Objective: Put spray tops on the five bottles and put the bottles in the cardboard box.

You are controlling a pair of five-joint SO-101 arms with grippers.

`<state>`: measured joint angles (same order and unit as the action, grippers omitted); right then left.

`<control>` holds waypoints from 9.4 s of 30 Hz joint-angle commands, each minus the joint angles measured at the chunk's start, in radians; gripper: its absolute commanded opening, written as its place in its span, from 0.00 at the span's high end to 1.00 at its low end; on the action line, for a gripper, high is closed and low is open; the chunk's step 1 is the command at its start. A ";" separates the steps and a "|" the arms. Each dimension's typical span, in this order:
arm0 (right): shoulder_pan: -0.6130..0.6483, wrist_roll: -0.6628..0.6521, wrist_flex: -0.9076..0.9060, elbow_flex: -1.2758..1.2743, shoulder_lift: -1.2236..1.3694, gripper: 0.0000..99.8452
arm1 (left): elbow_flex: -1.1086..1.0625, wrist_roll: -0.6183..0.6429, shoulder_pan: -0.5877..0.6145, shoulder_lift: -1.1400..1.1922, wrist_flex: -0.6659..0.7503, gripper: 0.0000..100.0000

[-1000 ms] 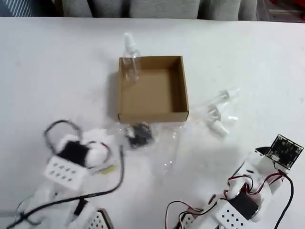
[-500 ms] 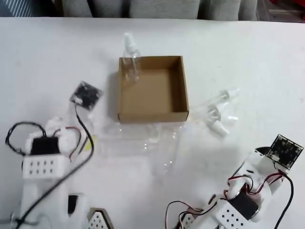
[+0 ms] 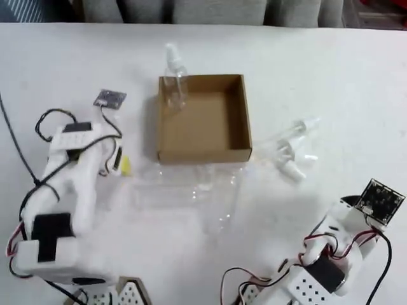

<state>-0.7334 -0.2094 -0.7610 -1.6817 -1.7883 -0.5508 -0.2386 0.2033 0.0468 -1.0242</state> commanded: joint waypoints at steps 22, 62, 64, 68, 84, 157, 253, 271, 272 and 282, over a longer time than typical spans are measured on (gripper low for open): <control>0.013 -0.011 -0.002 -0.008 -0.008 0.98 | 0.226 -0.023 0.013 0.035 -0.169 0.69; 0.013 -0.011 -0.001 -0.008 -0.008 0.98 | 0.342 -0.390 -0.004 0.220 -0.187 0.69; 0.013 -0.011 -0.001 -0.008 -0.008 0.98 | 0.334 -0.390 -0.007 0.222 -0.166 0.69; 0.013 -0.011 -0.001 -0.008 -0.008 0.98 | 0.307 -0.367 -0.005 0.222 -0.101 0.69; 0.013 -0.011 0.001 -0.008 -0.008 0.98 | 0.275 -0.342 -0.007 0.223 -0.058 0.80; 0.005 -0.011 -0.002 -0.008 -0.008 0.98 | 0.089 -0.095 -0.004 0.084 -0.052 0.87; 0.248 0.226 -0.348 1.111 1.113 0.98 | -1.046 0.272 -0.101 -1.613 0.624 0.98; 0.450 0.471 -0.082 1.171 1.420 0.98 | -1.057 0.272 -0.101 -1.613 0.623 0.98; 0.453 0.491 -0.082 1.188 1.449 0.98 | -1.059 0.272 -0.102 -1.613 0.623 0.98; 0.456 0.664 -0.077 1.452 1.796 0.91 | -1.063 0.272 -0.107 -1.613 0.624 0.98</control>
<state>-0.2854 0.4227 -0.8562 -0.3468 -0.0499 -1.6249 0.0330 0.0959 -1.5489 -0.4350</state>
